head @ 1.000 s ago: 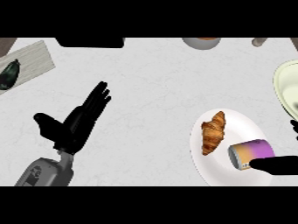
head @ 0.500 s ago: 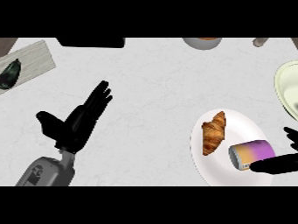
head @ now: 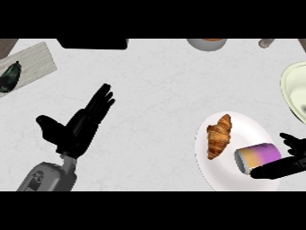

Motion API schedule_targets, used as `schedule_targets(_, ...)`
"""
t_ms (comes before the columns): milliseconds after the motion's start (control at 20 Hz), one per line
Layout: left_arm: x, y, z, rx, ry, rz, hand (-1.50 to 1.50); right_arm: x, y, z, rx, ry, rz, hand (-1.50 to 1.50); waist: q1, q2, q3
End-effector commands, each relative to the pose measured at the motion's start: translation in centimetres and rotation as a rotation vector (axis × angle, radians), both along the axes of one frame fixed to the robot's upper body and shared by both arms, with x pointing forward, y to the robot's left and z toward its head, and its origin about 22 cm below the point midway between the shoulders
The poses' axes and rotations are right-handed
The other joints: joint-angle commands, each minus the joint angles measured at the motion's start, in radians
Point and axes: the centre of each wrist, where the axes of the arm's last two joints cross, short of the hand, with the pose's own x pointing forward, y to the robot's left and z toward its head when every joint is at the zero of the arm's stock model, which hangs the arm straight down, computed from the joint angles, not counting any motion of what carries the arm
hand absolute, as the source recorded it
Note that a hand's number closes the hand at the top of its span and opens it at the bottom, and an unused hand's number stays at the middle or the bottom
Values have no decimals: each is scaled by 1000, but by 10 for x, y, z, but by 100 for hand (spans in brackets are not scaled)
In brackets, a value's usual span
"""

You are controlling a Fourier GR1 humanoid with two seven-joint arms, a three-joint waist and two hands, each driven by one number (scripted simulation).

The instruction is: Pick the can from the plate and place it in the bowl

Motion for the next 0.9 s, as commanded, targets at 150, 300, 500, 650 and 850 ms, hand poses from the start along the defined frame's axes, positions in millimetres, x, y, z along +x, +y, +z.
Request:
schedule_targets(150,-8,1,2,0,7,12,0,1,16,0,-42,197,-95,-150,-8,-6,1)
schedule_targets(300,-9,11,-2,4,-1,3,0,19,13,0,-44,192,-120,-150,5,-2,1)
schedule_targets(500,-4,4,0,-13,-8,11,0,12,34,-12,-32,174,-117,-150,-10,-3,1)
schedule_targets(650,-7,-8,3,-3,20,24,0,14,33,-18,-48,185,-136,-150,-9,-5,1)
schedule_targets(850,-2,7,0,-8,9,16,0,16,41,-29,-51,201,-132,-150,-15,-3,2)
